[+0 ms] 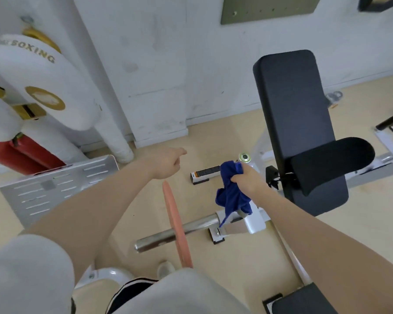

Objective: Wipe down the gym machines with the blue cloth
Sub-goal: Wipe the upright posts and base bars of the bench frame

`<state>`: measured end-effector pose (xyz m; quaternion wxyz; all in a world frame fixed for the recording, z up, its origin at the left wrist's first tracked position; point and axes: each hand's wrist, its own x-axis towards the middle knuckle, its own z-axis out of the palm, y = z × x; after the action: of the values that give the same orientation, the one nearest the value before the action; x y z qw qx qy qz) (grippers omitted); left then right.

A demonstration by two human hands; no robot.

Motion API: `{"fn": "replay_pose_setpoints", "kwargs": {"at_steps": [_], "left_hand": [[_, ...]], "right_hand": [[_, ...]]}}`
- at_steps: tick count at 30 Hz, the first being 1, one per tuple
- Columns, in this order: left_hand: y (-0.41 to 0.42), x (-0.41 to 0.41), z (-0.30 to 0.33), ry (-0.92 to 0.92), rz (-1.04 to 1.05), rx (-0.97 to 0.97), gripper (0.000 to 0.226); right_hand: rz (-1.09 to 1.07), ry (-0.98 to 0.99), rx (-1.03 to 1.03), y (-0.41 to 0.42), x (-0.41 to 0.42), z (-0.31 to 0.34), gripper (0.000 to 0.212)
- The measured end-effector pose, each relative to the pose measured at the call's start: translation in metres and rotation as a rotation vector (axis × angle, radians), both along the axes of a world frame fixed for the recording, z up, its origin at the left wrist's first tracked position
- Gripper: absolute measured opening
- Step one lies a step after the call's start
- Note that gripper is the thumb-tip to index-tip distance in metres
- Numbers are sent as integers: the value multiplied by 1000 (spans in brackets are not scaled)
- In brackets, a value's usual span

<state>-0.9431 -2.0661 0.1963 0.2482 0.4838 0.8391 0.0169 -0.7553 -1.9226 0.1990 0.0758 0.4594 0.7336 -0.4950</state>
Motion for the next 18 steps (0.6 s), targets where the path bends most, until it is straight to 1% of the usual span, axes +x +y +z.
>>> {"fn": "replay_pose_setpoints", "kwargs": {"at_steps": [3,5,7,9,11,14,18], "left_hand": [[-9,-12,-1,-16,60,39,46],[-15,-15,-4,-26,20,8,45],[-16,-30,-8,-9,-33,-25,45],[-11,-53,-13,-34,-25,-31,45],[2,-77,-16,-75,-27,-25,45],[28,-112,-20,-109,-99,-44,44],[66,-151,-20,-138,-235,-41,43]], "right_hand": [[-2,-7,26,0,-8,-4,21],[-17,-25,35,-5,-14,-3,17],[54,-54,99,-8,-25,-2,19],[87,-77,131,-9,-42,-2,26],[53,-82,138,-7,-62,-3,27],[-32,-92,139,-5,-94,-6,25],[-213,-113,122,-7,-129,-2,15]]}}
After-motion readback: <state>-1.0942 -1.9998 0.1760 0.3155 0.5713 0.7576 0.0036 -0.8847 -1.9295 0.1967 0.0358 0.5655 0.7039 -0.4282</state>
